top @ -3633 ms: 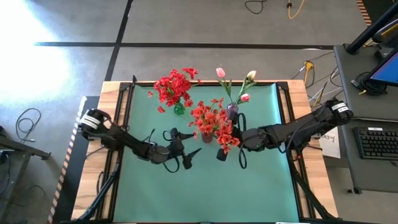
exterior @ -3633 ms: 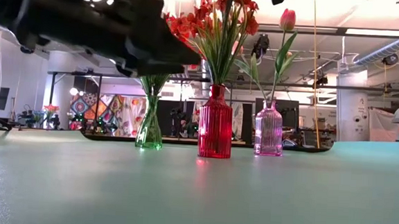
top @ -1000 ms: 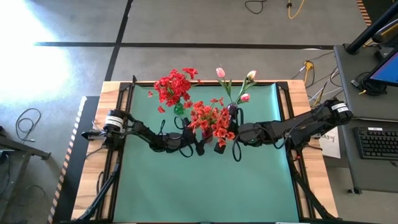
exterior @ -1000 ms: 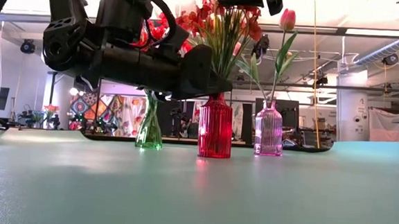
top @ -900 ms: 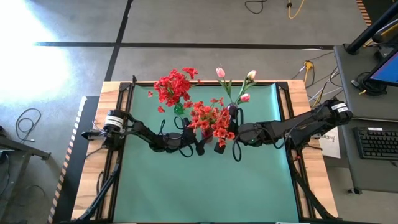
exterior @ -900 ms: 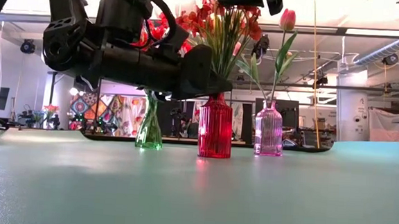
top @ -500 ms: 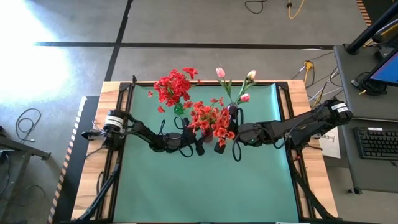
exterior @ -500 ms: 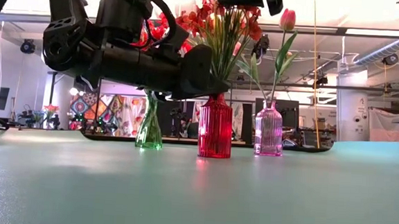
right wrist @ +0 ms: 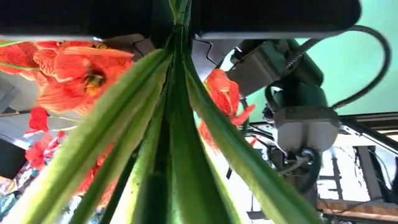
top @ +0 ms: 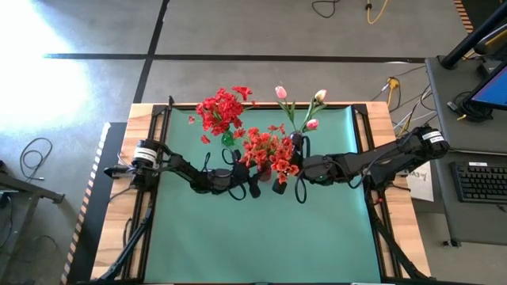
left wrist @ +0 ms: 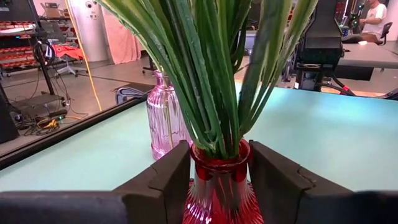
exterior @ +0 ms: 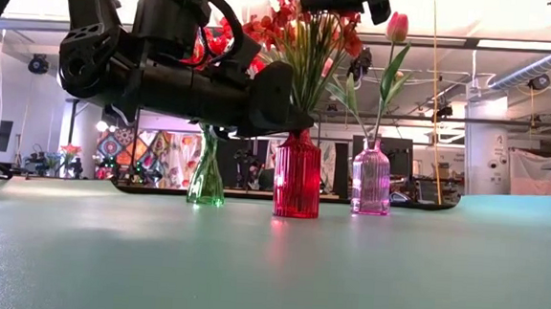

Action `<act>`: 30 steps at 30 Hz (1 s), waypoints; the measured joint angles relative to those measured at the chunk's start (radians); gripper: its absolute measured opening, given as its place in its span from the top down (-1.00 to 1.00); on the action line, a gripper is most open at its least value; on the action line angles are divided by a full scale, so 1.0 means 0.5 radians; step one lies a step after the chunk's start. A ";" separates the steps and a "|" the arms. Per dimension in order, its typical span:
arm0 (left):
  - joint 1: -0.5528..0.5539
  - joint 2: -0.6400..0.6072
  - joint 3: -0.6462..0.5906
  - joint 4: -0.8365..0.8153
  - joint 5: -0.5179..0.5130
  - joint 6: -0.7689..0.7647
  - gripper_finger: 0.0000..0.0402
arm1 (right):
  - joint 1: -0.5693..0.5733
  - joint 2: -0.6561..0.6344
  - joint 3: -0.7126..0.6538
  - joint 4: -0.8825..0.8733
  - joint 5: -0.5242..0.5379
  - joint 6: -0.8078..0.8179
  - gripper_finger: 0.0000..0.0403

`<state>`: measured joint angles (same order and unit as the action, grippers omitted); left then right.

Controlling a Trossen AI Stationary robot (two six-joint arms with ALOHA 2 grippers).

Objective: Sort flowers into vase by color
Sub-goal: Put the orange flowers into the red vase

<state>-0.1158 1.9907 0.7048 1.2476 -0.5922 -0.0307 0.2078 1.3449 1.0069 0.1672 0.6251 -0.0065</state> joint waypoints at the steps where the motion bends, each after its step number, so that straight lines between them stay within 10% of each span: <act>1: 0.000 0.000 0.000 0.000 0.000 0.000 0.30 | -0.007 0.000 -0.003 0.000 0.004 0.011 0.91; 30: 0.000 0.000 -0.001 -0.031 -0.001 0.000 0.30 | -0.042 0.000 -0.022 0.004 0.006 0.200 0.91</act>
<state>-0.1158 1.9907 0.7044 1.2320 -0.5926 -0.0307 0.1867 1.3449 0.9958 0.1692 0.6281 0.0937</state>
